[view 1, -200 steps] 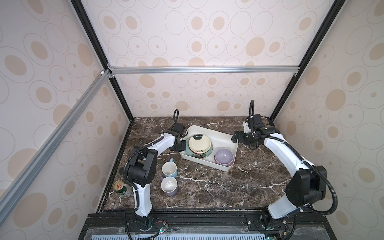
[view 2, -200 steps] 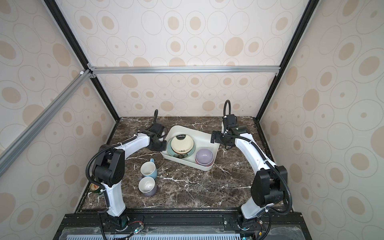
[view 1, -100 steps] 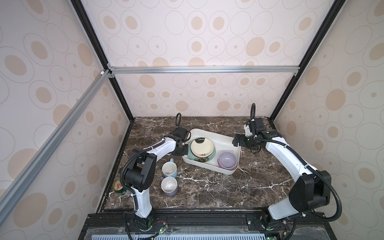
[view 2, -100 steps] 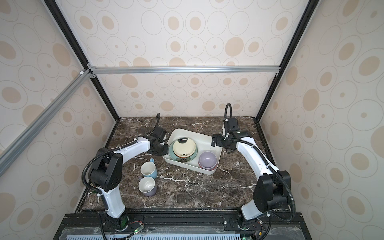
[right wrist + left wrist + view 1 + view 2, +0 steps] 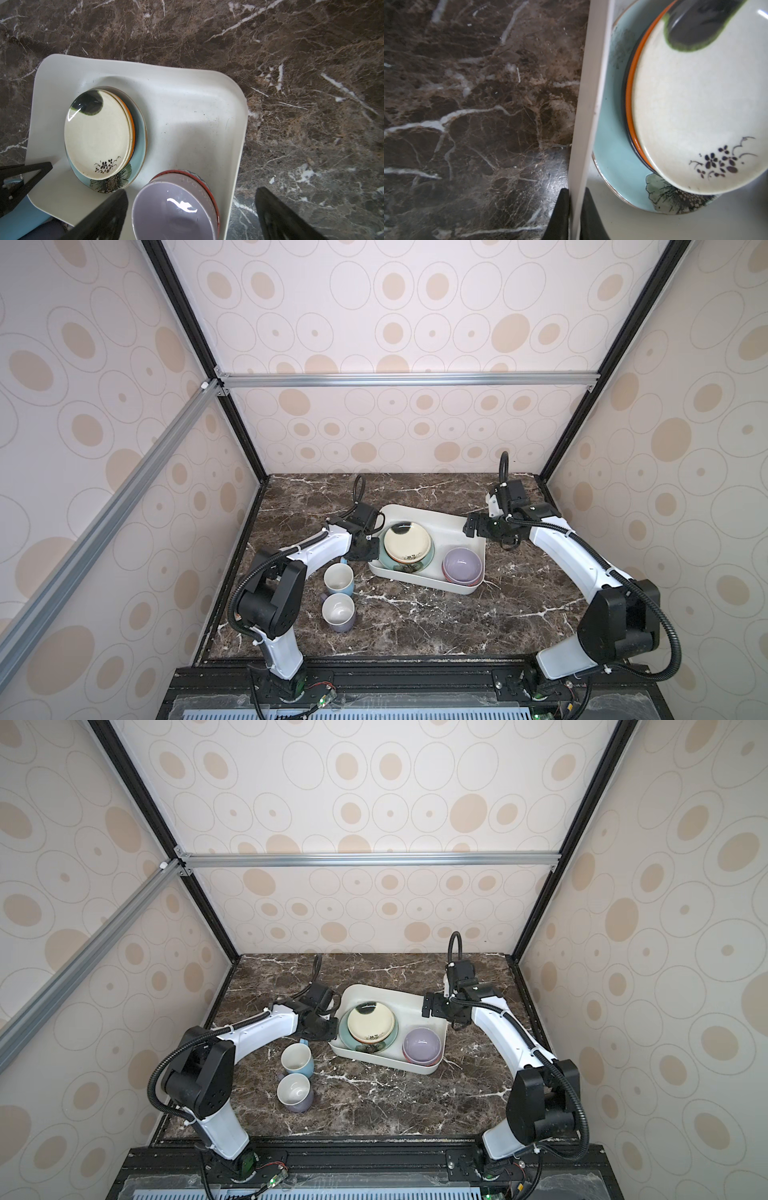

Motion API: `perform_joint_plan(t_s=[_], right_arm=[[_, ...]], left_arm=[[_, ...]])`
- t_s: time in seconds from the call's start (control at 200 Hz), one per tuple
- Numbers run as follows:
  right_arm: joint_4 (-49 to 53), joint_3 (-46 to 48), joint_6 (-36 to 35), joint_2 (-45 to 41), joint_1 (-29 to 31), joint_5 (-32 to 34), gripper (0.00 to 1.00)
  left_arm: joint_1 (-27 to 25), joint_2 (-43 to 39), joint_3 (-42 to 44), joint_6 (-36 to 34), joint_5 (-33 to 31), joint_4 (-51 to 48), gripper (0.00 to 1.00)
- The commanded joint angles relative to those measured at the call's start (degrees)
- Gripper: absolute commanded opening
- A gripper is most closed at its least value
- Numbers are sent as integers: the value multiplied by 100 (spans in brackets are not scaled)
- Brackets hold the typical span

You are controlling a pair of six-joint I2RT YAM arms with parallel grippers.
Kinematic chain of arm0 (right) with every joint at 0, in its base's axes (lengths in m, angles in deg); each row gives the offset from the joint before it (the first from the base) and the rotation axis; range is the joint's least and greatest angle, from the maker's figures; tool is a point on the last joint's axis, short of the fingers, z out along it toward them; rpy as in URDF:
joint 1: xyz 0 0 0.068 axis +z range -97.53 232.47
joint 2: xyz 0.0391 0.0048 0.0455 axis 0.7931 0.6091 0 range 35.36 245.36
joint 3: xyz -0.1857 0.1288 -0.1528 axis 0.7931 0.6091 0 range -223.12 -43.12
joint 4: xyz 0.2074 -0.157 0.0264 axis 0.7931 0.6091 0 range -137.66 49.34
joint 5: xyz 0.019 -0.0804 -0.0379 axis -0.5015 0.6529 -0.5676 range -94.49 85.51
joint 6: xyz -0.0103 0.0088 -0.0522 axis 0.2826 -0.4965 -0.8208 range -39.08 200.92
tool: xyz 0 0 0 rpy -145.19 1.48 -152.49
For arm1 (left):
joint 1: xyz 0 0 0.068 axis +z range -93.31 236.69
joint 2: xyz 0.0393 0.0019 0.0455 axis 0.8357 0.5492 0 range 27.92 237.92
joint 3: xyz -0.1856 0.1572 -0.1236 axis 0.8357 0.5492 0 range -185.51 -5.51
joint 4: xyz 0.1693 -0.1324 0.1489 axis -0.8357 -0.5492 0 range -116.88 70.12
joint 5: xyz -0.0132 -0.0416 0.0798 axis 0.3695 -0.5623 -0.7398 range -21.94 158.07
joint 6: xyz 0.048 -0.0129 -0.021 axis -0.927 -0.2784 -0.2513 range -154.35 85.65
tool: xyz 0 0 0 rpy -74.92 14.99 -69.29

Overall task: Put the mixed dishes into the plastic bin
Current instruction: 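Move the left gripper down over the light blue mug beside the bin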

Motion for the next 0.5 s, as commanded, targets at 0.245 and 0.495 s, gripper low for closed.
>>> perform_joint_plan(t_s=[0.245,0.495], right_arm=[[-3,244,25,-234,2,8,99],[77,228,-3,-378,1,30,99]], left_arm=[[-238,-503,247,200,149,142,19],[-244,-659,162,124,-21,68,49]])
